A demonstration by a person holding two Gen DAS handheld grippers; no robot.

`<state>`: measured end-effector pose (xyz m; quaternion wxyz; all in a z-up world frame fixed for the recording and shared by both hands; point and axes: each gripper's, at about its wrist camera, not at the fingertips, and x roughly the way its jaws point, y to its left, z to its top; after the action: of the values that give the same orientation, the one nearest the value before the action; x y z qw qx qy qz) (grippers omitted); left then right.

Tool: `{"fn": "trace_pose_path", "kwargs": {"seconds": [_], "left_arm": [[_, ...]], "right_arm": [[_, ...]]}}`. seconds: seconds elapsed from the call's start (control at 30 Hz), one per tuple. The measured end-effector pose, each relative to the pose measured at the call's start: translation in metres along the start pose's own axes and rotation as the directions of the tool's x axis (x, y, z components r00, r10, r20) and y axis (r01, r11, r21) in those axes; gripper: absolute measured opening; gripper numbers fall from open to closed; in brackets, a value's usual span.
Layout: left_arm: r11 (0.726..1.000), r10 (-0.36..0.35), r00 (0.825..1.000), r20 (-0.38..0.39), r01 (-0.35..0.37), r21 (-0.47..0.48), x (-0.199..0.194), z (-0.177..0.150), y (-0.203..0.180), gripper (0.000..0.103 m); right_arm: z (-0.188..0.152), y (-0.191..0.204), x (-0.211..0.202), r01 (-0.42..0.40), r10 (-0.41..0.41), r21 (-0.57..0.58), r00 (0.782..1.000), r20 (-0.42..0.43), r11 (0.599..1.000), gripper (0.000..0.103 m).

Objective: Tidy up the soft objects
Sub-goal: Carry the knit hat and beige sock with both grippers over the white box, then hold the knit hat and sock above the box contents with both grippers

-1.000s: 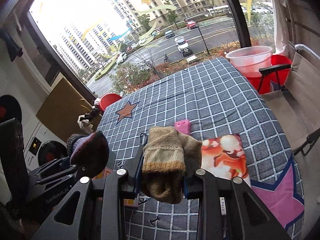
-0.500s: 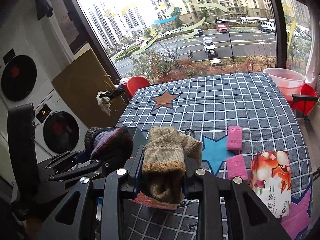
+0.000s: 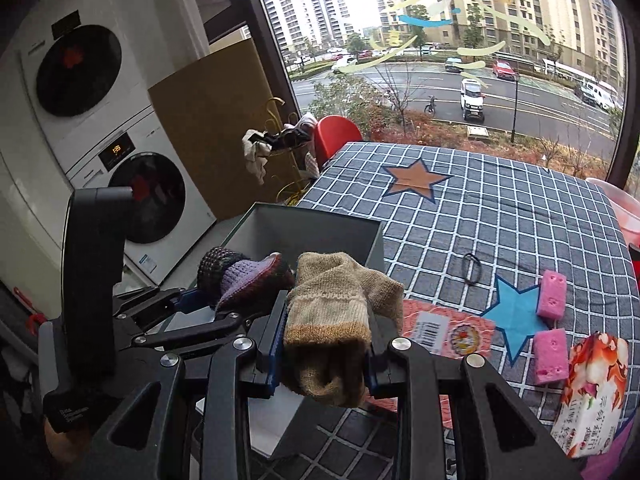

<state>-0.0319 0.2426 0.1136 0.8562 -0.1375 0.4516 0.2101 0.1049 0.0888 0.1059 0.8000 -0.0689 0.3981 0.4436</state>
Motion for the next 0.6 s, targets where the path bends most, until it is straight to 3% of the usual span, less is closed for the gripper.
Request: {"fn": "trace_pose_path", "kwargs": {"seconds": [0.33,0.6], "left_arm": [[0.997,0.058,0.998,-0.039,-0.059,-0.044,0.011,-0.032,0.041,0.048],[0.997,0.038,0.997,-0.064,-0.042,-0.065,0.014,-0.049,0.049,0.048]], "right_arm": [[-0.031,0.041,0.031,-0.024,0.018,-0.083,0.998,-0.067,0.996,0.032],[-0.046,0.052,0.036,-0.023,0.014,-0.116,0.997,-0.079,0.993,0.032]]}}
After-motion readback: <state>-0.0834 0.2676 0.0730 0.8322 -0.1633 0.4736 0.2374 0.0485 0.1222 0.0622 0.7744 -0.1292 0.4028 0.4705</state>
